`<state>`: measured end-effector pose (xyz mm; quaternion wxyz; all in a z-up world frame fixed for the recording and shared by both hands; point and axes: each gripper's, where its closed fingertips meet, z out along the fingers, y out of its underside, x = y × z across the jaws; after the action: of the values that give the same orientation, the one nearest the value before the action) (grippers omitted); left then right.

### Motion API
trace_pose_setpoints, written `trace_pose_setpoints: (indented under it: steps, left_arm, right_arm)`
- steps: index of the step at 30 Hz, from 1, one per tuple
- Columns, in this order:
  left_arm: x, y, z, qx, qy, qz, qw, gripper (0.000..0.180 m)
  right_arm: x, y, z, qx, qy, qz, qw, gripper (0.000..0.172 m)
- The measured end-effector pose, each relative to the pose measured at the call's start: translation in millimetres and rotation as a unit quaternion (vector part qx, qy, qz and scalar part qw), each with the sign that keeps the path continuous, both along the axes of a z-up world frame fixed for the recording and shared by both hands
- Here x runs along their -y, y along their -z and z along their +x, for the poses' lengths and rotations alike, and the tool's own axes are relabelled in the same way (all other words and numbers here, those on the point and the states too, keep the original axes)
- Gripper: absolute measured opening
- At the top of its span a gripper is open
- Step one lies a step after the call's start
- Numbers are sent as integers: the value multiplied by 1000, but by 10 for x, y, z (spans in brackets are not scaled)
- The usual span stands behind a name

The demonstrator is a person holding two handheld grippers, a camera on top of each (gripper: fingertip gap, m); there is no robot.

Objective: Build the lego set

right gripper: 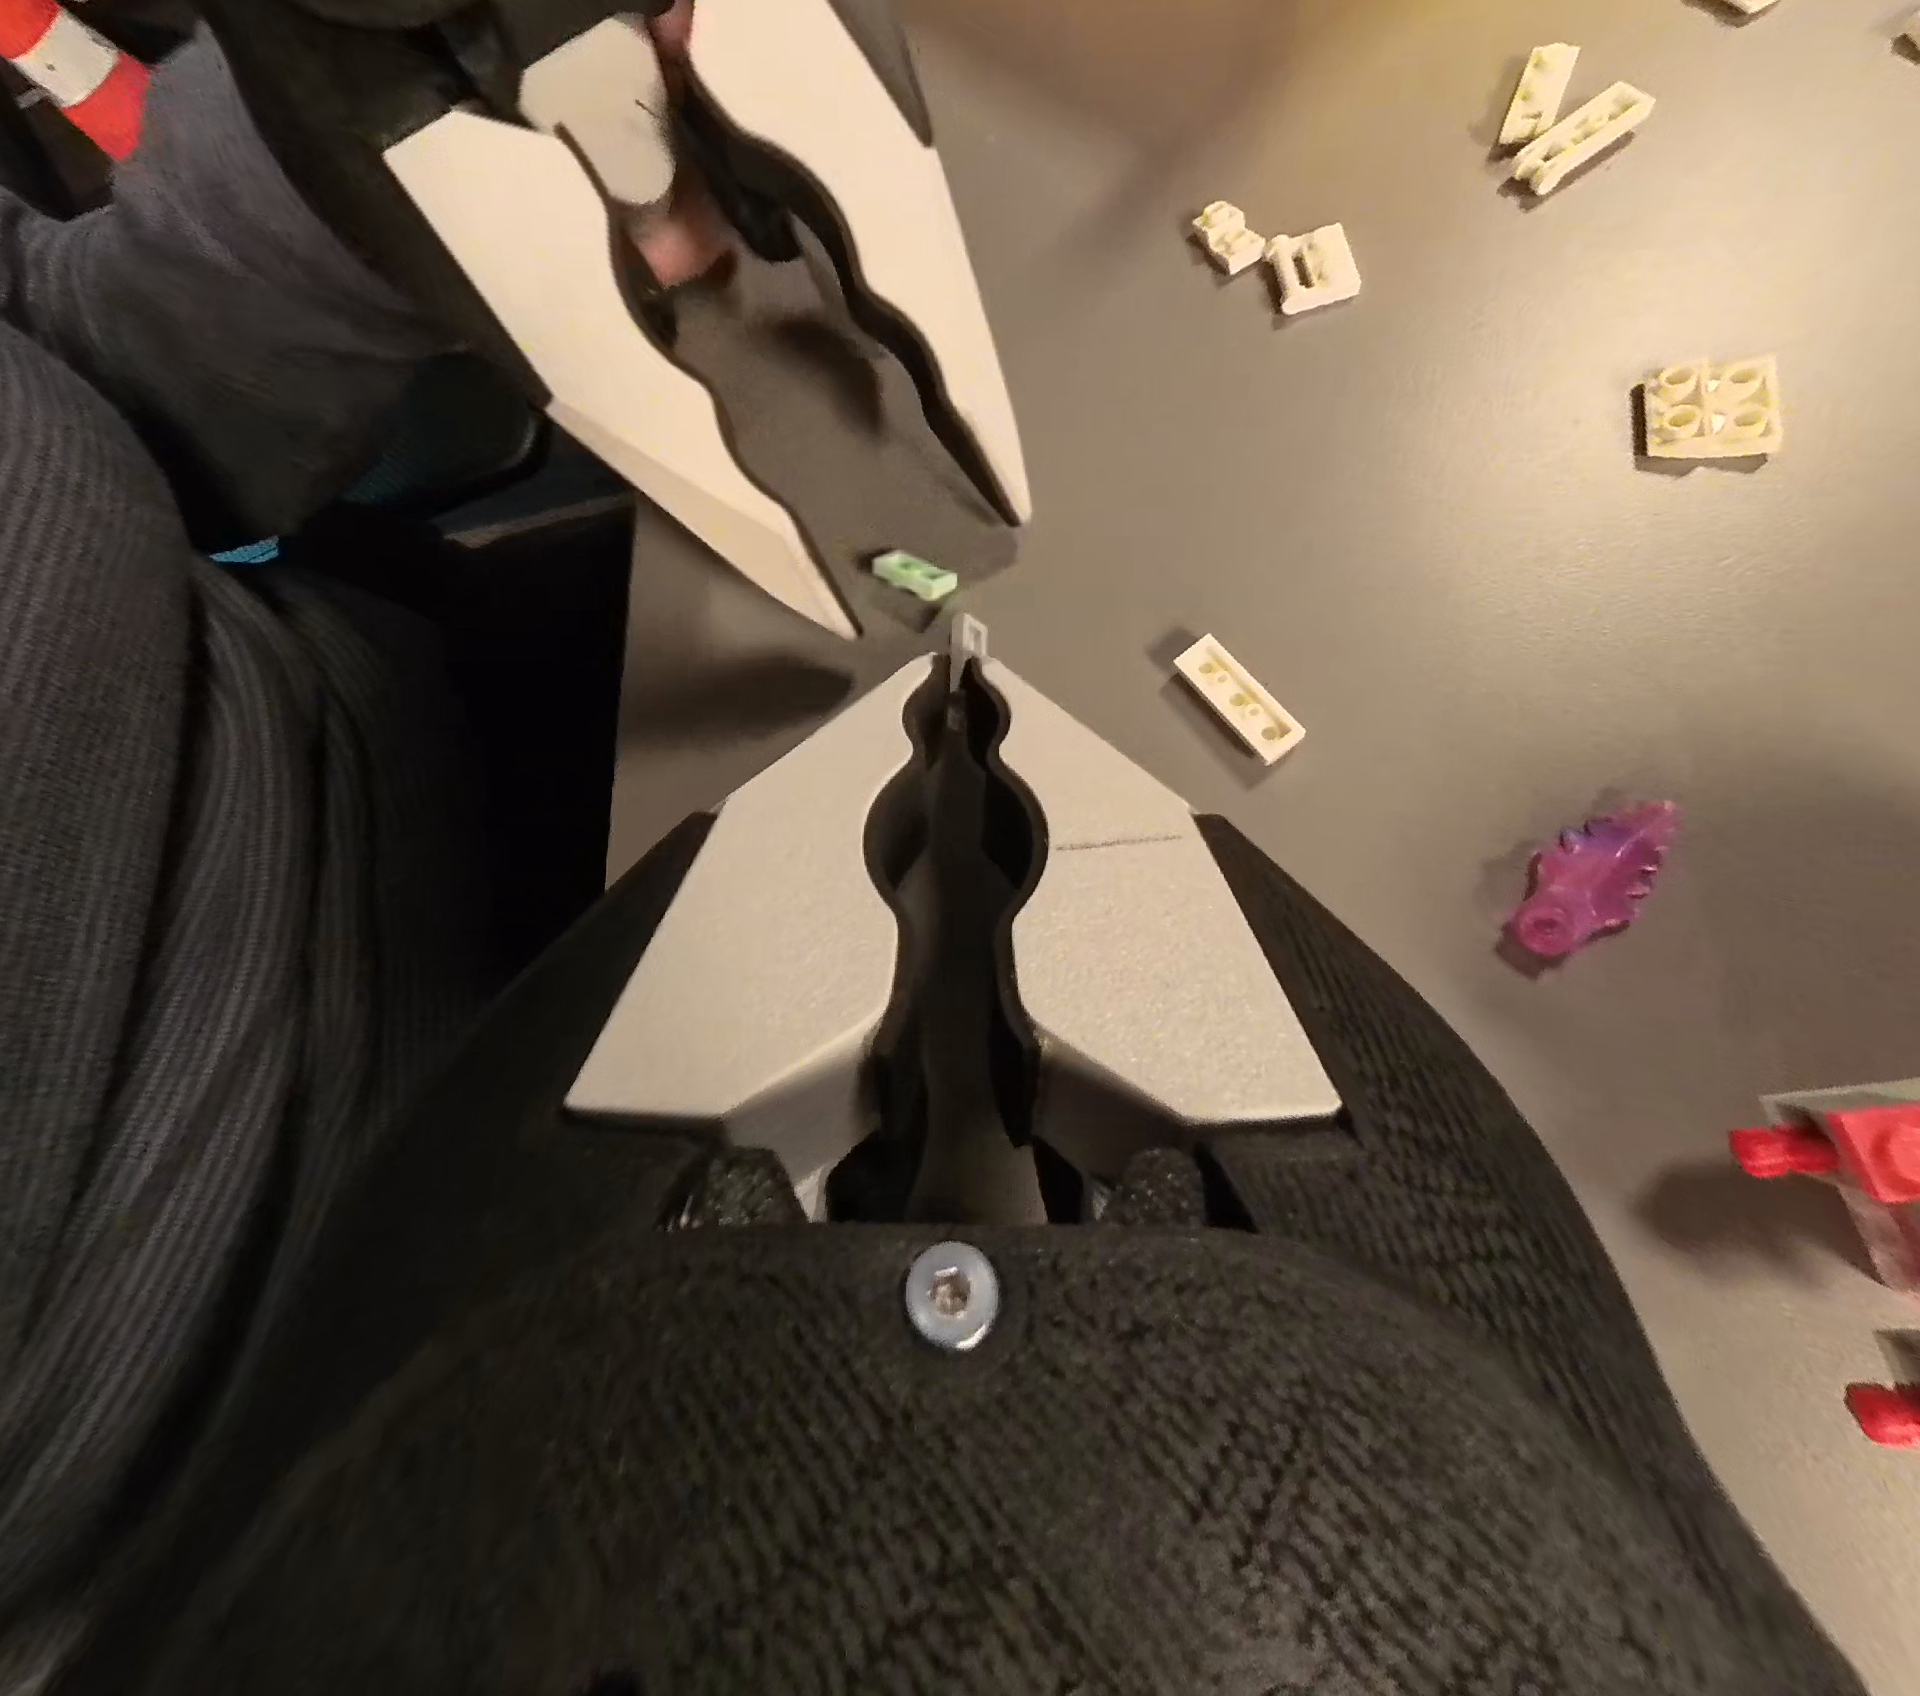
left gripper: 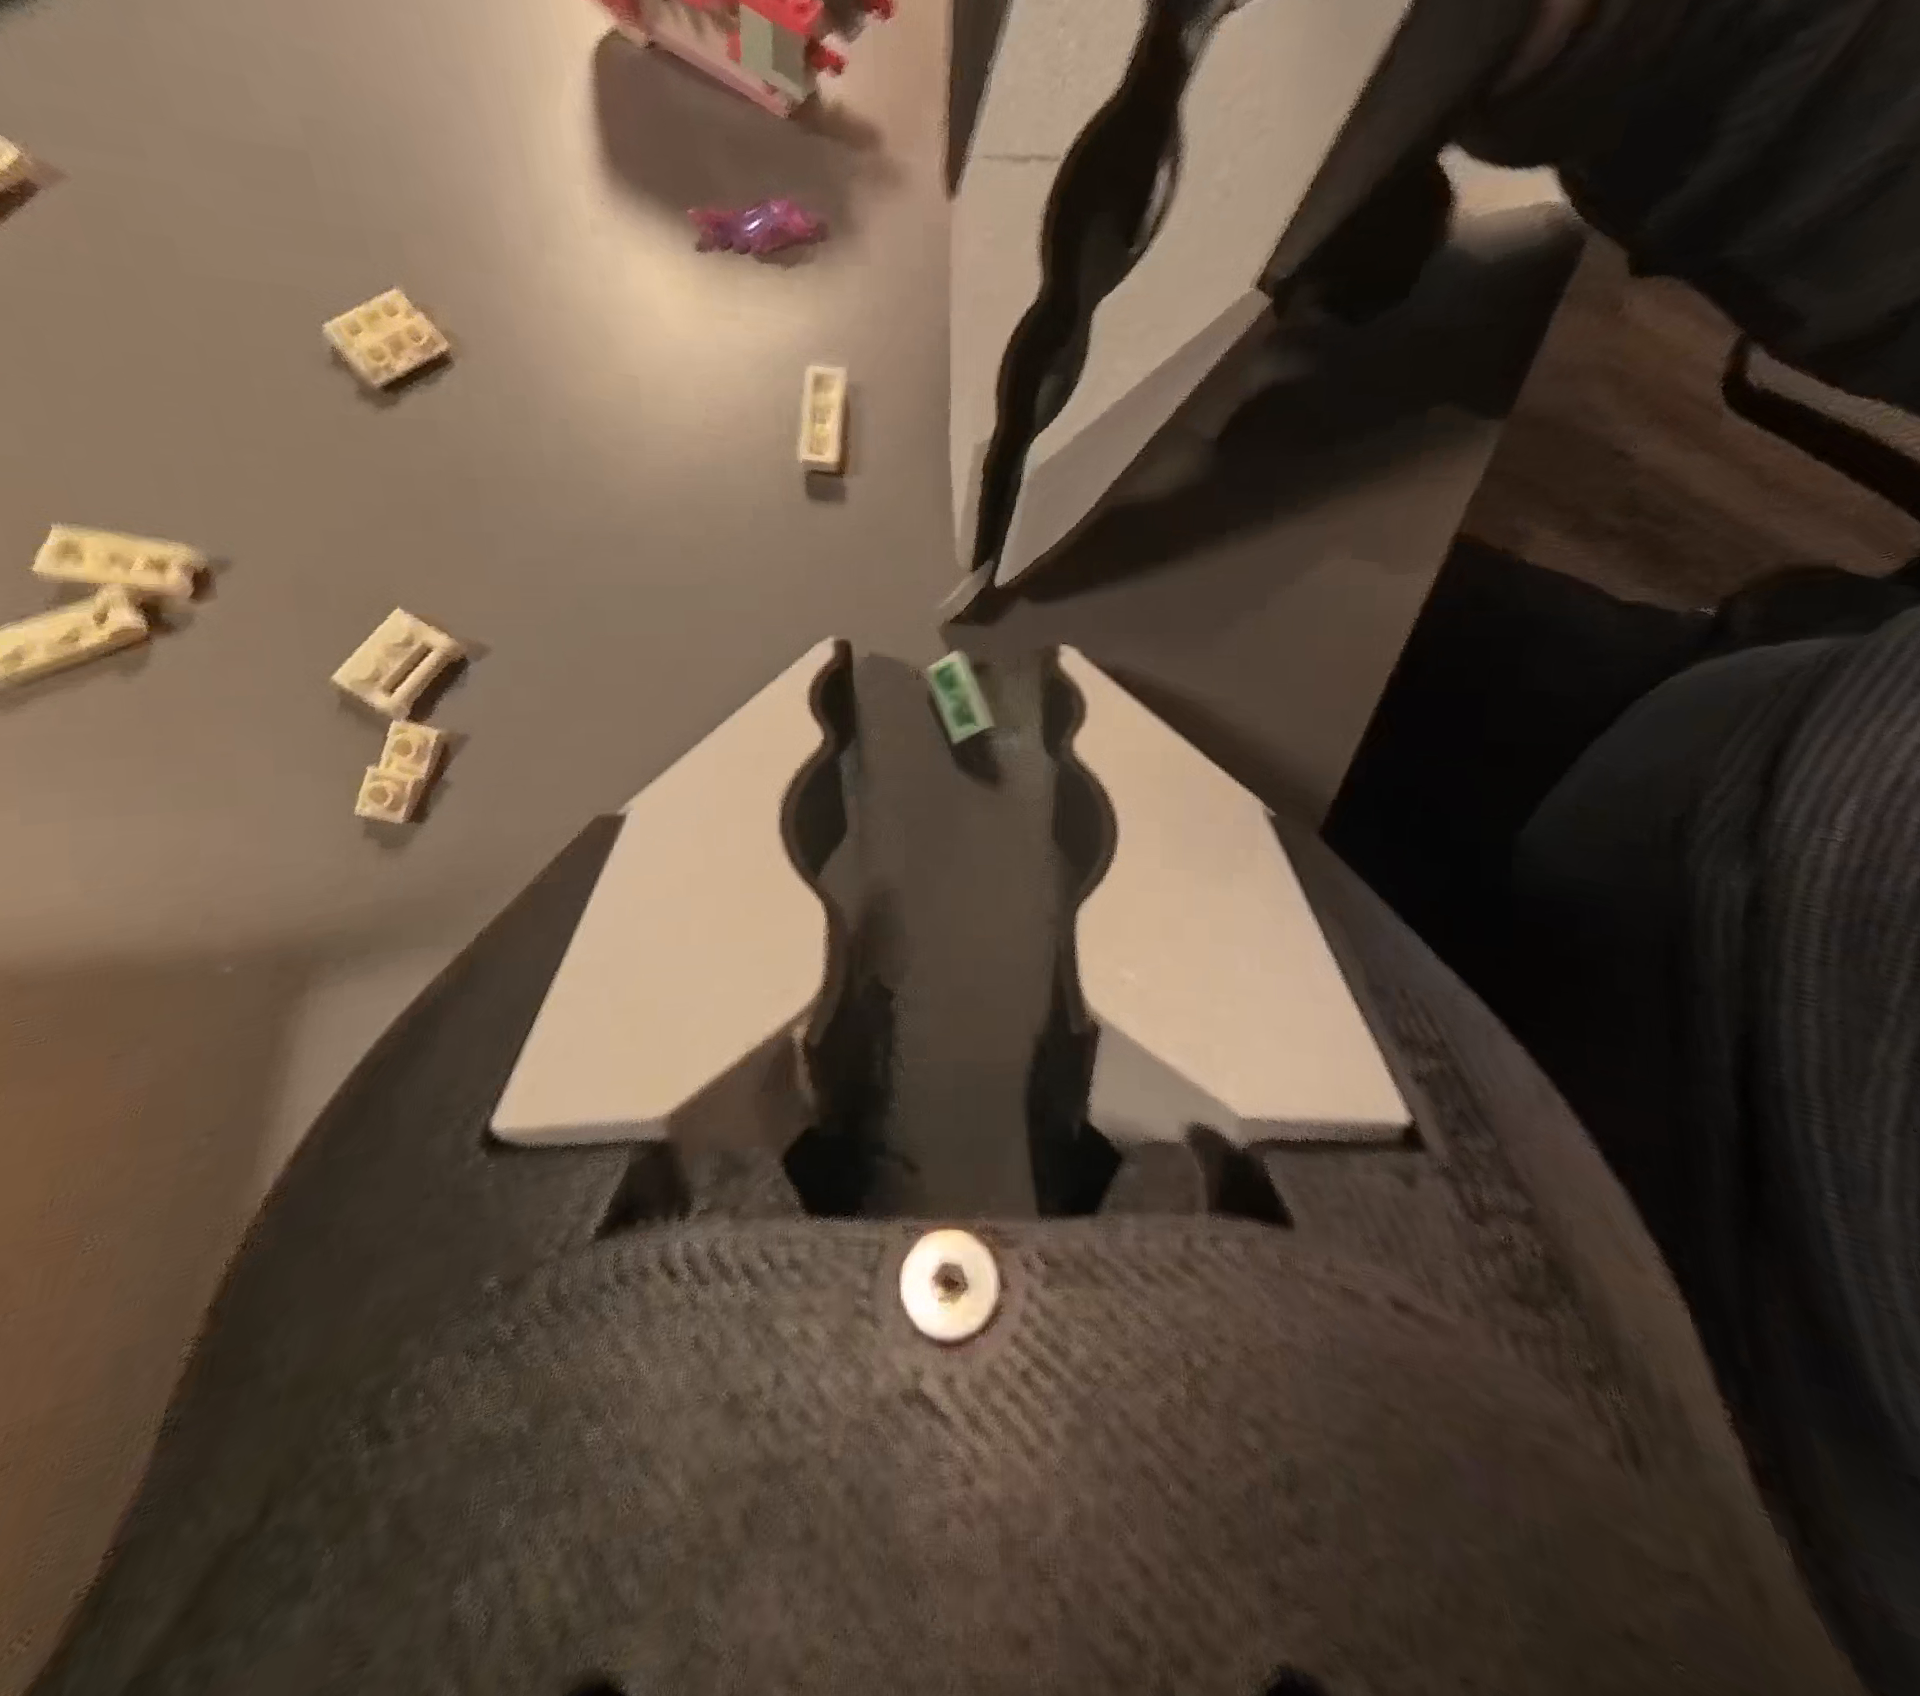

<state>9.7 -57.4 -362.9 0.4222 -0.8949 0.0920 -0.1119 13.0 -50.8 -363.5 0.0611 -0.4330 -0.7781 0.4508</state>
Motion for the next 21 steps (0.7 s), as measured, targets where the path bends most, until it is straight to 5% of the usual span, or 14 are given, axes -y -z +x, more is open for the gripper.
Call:
trace_pose_setpoints:
  steps: [6,15,21]
  left_arm:
    - [-13,-57,184,-100,99,46,989,19]
    - [-50,33,270,-82,138,17,987,4]
    - [-53,48,237,-27,123,-17,992,4]
  right_arm:
    - [68,-36,126,9,-56,-34,998,1]
    - [64,-34,179,1,-74,-27,997,2]
    - [12,-68,194,-75,-75,31,994,13]
